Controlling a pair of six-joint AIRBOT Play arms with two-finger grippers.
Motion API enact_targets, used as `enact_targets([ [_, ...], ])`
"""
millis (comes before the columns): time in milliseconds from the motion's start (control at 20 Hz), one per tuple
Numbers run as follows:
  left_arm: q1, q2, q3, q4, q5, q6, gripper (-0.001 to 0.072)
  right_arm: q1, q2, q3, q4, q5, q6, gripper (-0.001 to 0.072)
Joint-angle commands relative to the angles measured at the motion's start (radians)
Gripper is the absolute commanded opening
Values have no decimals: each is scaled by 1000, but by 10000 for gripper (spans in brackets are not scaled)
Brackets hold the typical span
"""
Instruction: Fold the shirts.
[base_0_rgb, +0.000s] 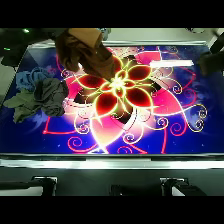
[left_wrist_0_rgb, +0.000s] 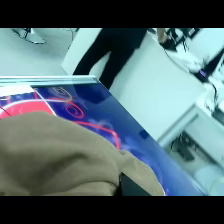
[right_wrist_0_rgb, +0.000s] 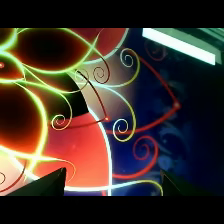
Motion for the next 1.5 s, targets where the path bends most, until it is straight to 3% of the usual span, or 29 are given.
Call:
enact_targets([
  [0,-119,171,-51,252,-189,-85,29,0,158,2,-10,224,-2,693],
  [150,-261,198,-221,290,-266,-84,29,0,181,-4,0,436,-3,687],
  [250,-365,182,-376,293,-225,-79,29,0,181,-53,13,467,2,670],
  [400,-480,88,-591,296,-139,-80,30,0,181,-207,21,403,10,691],
  [550,-550,-92,-653,294,-122,-80,42,0,177,-414,36,224,26,708],
  [600,-561,-142,-640,279,-121,-80,232,0,166,-479,45,154,45,708],
  [650,-560,-176,-613,262,-147,-80,576,0,150,-523,63,98,52,708],
  [700,-544,-185,-578,267,-182,-80,615,0,124,-546,86,71,52,708],
  [950,-325,-62,-461,444,-378,-112,616,0,-4,-550,224,89,-19,707],
  [1100,-222,43,-612,479,-411,-145,617,1,-51,-641,479,148,-147,708],
  [1150,-210,74,-702,480,-405,-148,620,2,-50,-702,558,150,-183,708],
  [1250,-204,132,-922,474,-349,-155,720,1,-49,-815,596,151,-227,707],
  [1450,-204,179,-1236,305,-116,-131,720,2,-32,-1001,597,130,-262,707],
])
